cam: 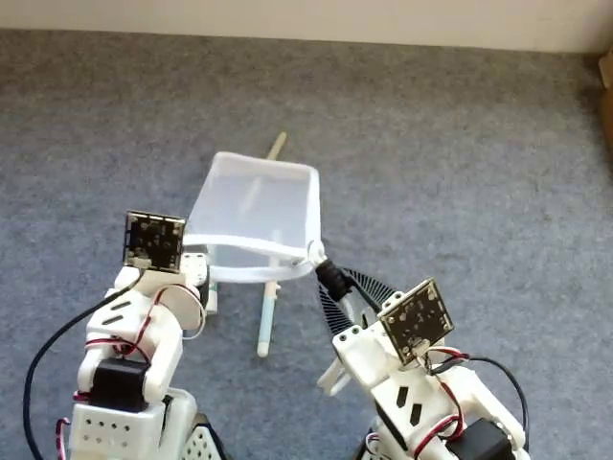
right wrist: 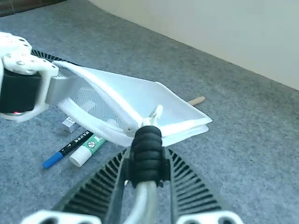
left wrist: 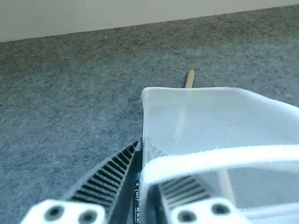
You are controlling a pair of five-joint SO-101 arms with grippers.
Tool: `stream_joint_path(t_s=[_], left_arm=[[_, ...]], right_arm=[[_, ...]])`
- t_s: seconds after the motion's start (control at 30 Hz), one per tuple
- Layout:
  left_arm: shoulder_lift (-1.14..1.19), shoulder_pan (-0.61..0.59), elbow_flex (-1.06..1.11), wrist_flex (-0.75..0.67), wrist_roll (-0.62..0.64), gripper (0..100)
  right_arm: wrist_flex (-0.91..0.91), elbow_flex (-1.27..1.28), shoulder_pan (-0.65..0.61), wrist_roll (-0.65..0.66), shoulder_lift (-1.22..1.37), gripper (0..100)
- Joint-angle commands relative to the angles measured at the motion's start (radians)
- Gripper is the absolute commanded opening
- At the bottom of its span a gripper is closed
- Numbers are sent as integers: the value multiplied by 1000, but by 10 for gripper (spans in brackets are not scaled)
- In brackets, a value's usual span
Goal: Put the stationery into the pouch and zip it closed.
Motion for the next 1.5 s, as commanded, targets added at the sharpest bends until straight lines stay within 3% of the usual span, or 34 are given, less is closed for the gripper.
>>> stream_joint_path(t_s=[0.0, 0.27, 0.5, 0.8, 0.97, 1.17, 1.47], left_arm=[[-12, 10, -130, 29, 43, 7], [-2, -102, -243, 63, 80, 7], [-2, -180, -303, 66, 80, 7], [1, -205, -449, 226, 75, 11], [12, -288, -472, 242, 74, 11], [226, -305, -555, 265, 44, 11], [585, -306, -897, 431, 41, 8]], right_arm=[[-36, -13, -7, 8, -4, 139], [-88, 53, -2, 11, -2, 146], [-203, 140, 76, 8, 1, 146], [-234, 176, 76, 8, 2, 146], [-243, 177, 76, 8, 4, 146], [-285, 216, 76, 11, 4, 146], [-318, 254, 76, 12, 4, 145]])
